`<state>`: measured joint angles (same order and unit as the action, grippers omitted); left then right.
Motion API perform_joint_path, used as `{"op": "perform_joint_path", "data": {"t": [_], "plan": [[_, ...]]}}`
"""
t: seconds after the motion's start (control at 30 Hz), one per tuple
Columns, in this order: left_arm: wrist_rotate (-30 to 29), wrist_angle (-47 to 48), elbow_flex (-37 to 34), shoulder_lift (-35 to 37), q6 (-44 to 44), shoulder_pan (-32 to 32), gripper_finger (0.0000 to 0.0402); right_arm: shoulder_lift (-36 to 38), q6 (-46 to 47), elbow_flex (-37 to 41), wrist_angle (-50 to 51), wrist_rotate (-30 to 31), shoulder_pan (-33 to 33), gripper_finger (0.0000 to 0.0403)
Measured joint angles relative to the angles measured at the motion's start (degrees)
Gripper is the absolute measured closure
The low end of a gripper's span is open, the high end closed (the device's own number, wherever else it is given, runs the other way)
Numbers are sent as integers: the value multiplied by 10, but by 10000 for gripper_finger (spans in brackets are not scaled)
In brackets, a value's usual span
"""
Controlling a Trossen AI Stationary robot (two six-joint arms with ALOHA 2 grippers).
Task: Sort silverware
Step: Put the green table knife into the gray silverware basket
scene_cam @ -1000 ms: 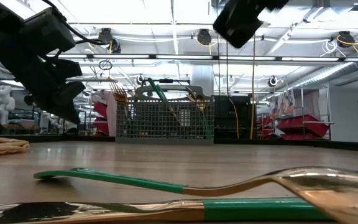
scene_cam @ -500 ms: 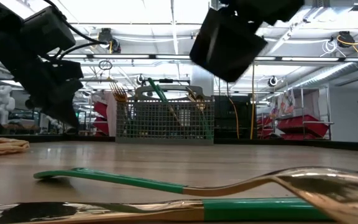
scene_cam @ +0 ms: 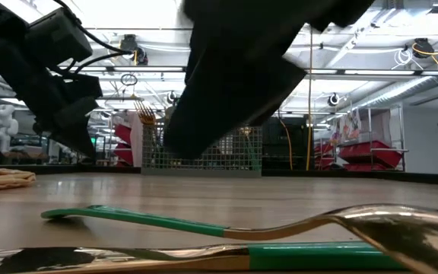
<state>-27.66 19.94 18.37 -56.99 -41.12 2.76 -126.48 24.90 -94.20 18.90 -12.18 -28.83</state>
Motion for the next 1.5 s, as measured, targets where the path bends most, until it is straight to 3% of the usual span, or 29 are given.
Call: {"op": "perform_joint_path", "data": {"t": [0.37, 0.73, 0.97, 1.5], "plan": [[11, 0, 0, 0, 27, 0, 391, -6, 58, -1, 94, 83, 3, 227], [11, -1, 0, 0, 40, 0, 391, -6, 127, -1, 65, 94, -25, 227], [11, -2, 0, 0, 42, 0, 391, -8, 129, -1, 79, 166, -32, 227], [5, -1, 0, 0, 57, 0, 391, -34, 113, -3, 83, 163, -32, 230]]}}
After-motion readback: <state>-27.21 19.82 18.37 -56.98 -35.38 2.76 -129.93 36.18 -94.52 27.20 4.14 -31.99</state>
